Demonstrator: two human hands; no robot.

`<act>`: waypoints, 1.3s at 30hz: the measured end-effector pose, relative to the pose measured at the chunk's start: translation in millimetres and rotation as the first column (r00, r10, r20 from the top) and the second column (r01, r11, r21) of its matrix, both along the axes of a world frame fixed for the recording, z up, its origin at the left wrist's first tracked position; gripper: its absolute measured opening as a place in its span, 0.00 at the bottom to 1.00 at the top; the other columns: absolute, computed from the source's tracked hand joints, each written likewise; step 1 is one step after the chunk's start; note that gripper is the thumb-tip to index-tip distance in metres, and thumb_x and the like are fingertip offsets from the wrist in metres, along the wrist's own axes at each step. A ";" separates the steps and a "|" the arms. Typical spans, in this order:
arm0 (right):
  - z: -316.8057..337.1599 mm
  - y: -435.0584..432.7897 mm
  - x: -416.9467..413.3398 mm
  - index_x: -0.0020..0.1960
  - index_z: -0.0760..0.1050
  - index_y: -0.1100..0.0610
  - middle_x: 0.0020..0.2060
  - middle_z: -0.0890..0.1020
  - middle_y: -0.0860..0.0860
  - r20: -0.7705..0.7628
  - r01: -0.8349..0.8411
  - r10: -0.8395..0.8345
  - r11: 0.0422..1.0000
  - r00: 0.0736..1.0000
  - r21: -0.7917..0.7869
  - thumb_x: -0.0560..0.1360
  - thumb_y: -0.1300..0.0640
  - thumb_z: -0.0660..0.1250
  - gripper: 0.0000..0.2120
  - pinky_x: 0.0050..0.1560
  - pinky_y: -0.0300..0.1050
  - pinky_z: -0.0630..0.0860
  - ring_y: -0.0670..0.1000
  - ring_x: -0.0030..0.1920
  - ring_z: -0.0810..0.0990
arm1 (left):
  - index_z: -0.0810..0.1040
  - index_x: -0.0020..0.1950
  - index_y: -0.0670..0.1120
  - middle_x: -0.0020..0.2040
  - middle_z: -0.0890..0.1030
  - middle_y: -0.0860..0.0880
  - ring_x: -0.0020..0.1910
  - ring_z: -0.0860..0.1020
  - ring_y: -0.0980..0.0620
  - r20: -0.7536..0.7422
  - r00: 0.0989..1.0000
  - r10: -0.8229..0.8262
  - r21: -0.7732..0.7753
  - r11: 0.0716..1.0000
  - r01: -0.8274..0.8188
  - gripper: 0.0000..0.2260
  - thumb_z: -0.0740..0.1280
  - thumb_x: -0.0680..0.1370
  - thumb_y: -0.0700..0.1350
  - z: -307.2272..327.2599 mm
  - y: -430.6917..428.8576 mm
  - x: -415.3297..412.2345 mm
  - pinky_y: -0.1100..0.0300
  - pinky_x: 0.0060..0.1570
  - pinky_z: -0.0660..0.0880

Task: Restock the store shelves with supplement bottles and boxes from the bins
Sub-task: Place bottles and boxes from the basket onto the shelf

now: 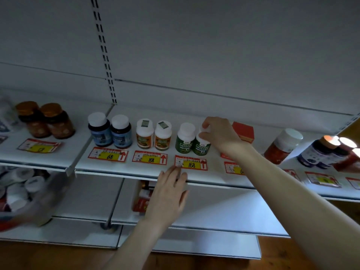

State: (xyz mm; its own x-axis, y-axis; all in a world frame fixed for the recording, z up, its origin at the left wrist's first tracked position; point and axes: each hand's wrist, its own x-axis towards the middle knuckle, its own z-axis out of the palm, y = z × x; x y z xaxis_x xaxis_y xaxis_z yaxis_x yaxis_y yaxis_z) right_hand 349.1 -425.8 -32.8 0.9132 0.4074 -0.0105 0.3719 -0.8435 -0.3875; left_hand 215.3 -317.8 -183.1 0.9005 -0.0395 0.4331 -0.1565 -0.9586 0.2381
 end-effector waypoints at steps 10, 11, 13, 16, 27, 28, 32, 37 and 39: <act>6.0 5.3 -5.0 0.62 0.70 0.61 0.61 0.74 0.57 -0.031 0.032 -0.035 0.996 0.999 -0.088 0.76 0.58 0.64 0.16 0.52 0.41 0.66 0.55 0.60 0.73 | 0.78 0.55 0.42 0.56 0.80 0.42 0.57 0.78 0.42 0.004 0.997 -0.075 -0.002 0.997 0.075 0.18 0.74 0.68 0.46 11.7 6.8 -3.2 0.50 0.59 0.67; 7.3 4.6 -8.6 0.64 0.70 0.60 0.63 0.73 0.56 -0.010 0.043 -0.044 0.995 0.999 -0.094 0.77 0.57 0.63 0.17 0.53 0.41 0.66 0.55 0.61 0.72 | 0.78 0.54 0.42 0.55 0.80 0.42 0.57 0.78 0.42 0.026 0.995 -0.091 -0.006 0.996 0.091 0.15 0.71 0.70 0.47 15.8 8.6 -4.7 0.50 0.59 0.70; 8.0 3.0 -21.1 0.65 0.70 0.60 0.65 0.72 0.56 0.092 0.062 -0.059 0.997 0.994 -0.038 0.78 0.56 0.61 0.17 0.58 0.41 0.66 0.55 0.64 0.71 | 0.80 0.51 0.42 0.51 0.81 0.44 0.53 0.79 0.44 0.063 0.990 -0.124 -0.025 0.992 0.125 0.14 0.62 0.74 0.49 27.8 12.9 -11.9 0.55 0.57 0.74; 0.4 2.4 -50.1 0.60 0.75 0.63 0.59 0.77 0.58 0.289 0.052 -0.081 0.993 0.954 0.108 0.77 0.59 0.62 0.14 0.56 0.41 0.66 0.57 0.61 0.74 | 0.81 0.48 0.42 0.44 0.81 0.46 0.45 0.79 0.48 0.078 0.973 -0.217 -0.068 0.973 0.222 0.16 0.57 0.74 0.48 35.4 24.0 -31.8 0.59 0.51 0.71; -88.7 45.8 -161.6 0.54 0.79 0.61 0.52 0.81 0.55 0.159 -0.031 -0.004 0.975 0.987 0.218 0.74 0.58 0.65 0.11 0.55 0.38 0.66 0.55 0.57 0.76 | 0.81 0.45 0.44 0.36 0.81 0.50 0.35 0.79 0.50 -0.284 0.939 -0.195 -0.022 0.980 0.197 0.14 0.59 0.72 0.49 -59.6 112.0 -112.6 0.62 0.36 0.76; -100.0 52.4 -164.2 0.56 0.78 0.60 0.54 0.81 0.55 0.112 -0.050 0.028 0.980 0.993 0.195 0.75 0.58 0.65 0.11 0.55 0.37 0.65 0.54 0.59 0.75 | 0.81 0.45 0.43 0.35 0.81 0.49 0.34 0.79 0.50 -0.294 0.939 -0.177 -0.022 0.984 0.178 0.12 0.62 0.71 0.47 -68.3 118.0 -114.6 0.62 0.35 0.76; -151.3 71.6 -155.2 0.62 0.74 0.60 0.59 0.78 0.55 -0.074 -0.070 0.080 0.989 0.994 0.127 0.77 0.57 0.63 0.15 0.59 0.39 0.65 0.54 0.63 0.72 | 0.82 0.46 0.39 0.34 0.81 0.46 0.32 0.80 0.48 -0.319 0.941 -0.114 -0.044 0.993 0.106 0.13 0.77 0.63 0.39 -95.4 134.5 -110.6 0.59 0.32 0.77; -232.6 81.8 -121.5 0.61 0.74 0.62 0.59 0.77 0.58 -0.233 -0.060 0.069 0.997 0.970 0.043 0.77 0.59 0.62 0.14 0.59 0.45 0.67 0.57 0.60 0.74 | 0.81 0.46 0.39 0.35 0.82 0.45 0.33 0.81 0.46 -0.330 0.944 -0.023 -0.013 1.000 0.019 0.14 0.78 0.63 0.40 -149.2 148.8 -84.0 0.58 0.29 0.77; -266.1 85.5 -108.2 0.61 0.74 0.63 0.59 0.77 0.60 -0.258 -0.090 0.087 0.996 0.962 0.002 0.76 0.59 0.63 0.15 0.57 0.45 0.67 0.58 0.60 0.74 | 0.81 0.47 0.37 0.37 0.82 0.44 0.35 0.81 0.44 -0.323 0.946 -0.019 -0.027 1.000 0.011 0.12 0.75 0.66 0.39 -179.2 154.5 -71.0 0.57 0.31 0.78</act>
State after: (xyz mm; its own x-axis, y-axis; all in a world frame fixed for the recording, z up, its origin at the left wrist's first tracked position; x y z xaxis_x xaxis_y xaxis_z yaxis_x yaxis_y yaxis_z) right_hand 240.9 -340.3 -298.8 0.8393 0.4852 -0.2452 0.3338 -0.8160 -0.4720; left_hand 144.3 -163.4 -362.3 0.9917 -0.0470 0.1197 -0.0814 -0.9500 0.3016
